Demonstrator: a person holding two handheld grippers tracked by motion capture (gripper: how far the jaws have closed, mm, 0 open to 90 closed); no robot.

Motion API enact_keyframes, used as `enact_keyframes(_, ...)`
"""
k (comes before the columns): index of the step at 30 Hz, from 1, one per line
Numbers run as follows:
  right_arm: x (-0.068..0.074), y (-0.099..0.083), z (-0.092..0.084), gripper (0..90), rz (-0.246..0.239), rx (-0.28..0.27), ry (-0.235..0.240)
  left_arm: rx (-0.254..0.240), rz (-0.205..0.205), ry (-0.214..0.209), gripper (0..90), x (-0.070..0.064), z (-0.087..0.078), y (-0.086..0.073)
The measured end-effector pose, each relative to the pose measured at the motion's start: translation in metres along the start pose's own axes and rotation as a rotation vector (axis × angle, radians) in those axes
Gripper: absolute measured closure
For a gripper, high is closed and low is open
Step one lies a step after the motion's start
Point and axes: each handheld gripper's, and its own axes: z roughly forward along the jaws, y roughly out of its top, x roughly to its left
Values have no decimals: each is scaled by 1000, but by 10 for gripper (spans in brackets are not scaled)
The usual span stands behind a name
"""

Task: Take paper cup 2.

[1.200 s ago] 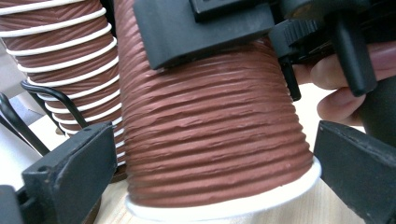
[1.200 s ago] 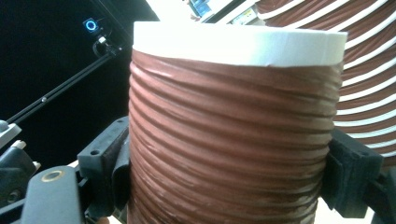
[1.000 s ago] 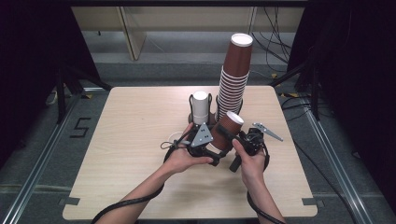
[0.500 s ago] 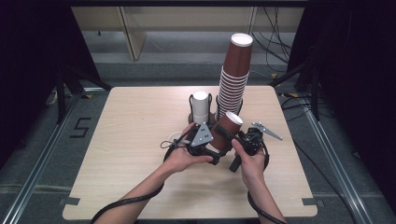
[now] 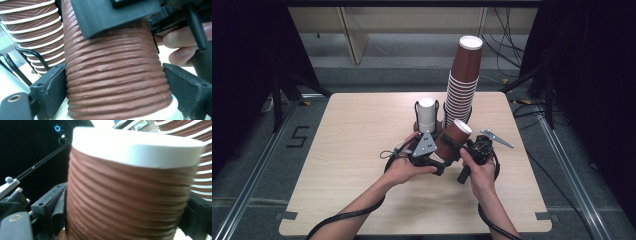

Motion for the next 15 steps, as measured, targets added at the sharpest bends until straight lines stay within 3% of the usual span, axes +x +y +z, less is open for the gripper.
enact_keyframes(4, 0, 0, 1, 42, 3, 11, 8, 7, -23, -9, 113, 0, -1, 0)
enact_keyframes(15, -2, 1, -1, 47, 4, -2, 16, 15, -28, -13, 125, -2, -2, 0)
